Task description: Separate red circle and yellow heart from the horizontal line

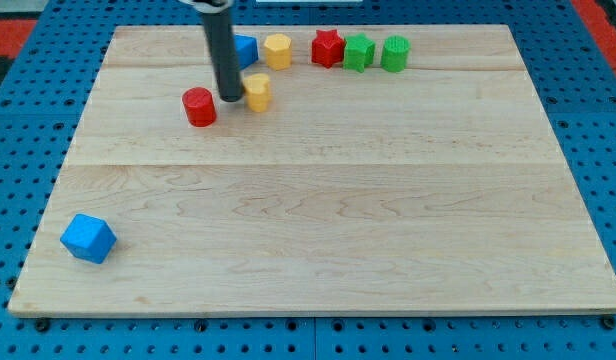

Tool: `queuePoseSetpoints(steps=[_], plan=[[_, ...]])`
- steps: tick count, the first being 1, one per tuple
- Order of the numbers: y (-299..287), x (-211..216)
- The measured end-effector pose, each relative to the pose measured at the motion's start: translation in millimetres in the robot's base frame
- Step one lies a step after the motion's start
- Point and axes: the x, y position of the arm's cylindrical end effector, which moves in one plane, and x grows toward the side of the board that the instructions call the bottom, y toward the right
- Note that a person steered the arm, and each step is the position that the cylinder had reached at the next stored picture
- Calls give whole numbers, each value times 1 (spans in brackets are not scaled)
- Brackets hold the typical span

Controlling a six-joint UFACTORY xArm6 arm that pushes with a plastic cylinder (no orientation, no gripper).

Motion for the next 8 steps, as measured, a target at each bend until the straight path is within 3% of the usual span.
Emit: queuePoseSetpoints(steps=[1,2,3,4,5,6,7,8], plan=[[-15,-35],[51,-20],[56,37],[65,11],[42,-20],[-50,-19],[-94,-11],[3,44]])
